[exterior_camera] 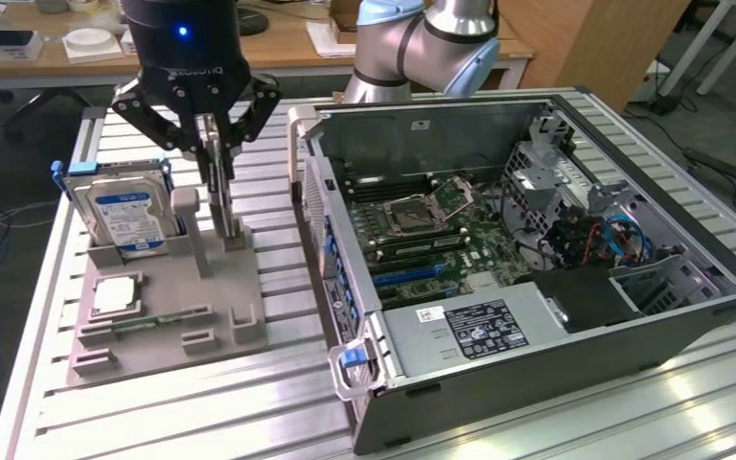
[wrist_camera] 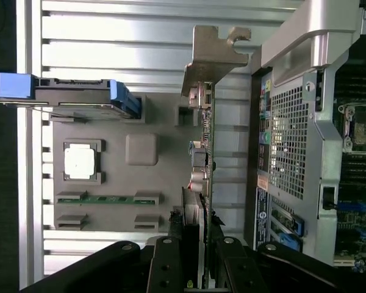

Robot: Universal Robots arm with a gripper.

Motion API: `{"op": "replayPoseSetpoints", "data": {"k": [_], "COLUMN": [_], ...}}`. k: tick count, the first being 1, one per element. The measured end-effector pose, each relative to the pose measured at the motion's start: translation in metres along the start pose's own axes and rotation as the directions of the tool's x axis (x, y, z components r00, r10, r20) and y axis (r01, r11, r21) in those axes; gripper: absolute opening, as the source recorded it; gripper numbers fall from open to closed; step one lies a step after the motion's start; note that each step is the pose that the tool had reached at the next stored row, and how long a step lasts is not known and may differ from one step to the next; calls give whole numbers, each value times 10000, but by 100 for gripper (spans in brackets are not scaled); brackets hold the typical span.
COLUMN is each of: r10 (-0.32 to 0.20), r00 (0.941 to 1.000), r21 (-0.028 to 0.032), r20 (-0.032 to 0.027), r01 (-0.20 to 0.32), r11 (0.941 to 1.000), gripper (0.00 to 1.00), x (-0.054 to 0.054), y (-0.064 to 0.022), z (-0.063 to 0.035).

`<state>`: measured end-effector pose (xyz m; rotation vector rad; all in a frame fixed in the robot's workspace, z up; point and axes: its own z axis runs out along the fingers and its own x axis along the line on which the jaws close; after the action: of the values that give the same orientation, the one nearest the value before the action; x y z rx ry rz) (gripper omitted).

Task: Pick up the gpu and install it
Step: 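Pick up the gpu and move the gpu toward the slot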

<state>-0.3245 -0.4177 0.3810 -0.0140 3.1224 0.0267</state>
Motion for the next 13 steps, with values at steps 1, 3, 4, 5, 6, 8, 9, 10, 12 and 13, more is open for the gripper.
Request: {"op": "replayPoseSetpoints", "data": {"k": [1, 3, 4, 5, 6, 8, 9, 10, 12, 13], "r10": [0, 0, 0, -1, 0, 0, 0, 0, -1, 0], "r00": [10000, 10000, 10000, 10000, 10000, 10000, 10000, 10000, 10000, 10000], "r21": [1, 0, 0, 0, 1, -1, 0, 1, 0, 1], "r20": [-1, 0, 0, 0, -1, 0, 0, 0, -1, 0], "r01": [0, 0, 0, 1, 0, 0, 0, 0, 1, 0], "r11": [10000, 10000, 10000, 10000, 10000, 10000, 10000, 10000, 10000, 10000], "gripper": [27, 27, 27, 27, 27, 27, 27, 27, 27, 27], "x": [0, -1, -1, -2, -2, -2, -3, -3, -4, -4], "y": [0, 1, 1, 1, 1, 2, 2, 2, 3, 3], "z": [-15, -44, -60, -74, -89, -119, -135, -153, -190, -212]}}
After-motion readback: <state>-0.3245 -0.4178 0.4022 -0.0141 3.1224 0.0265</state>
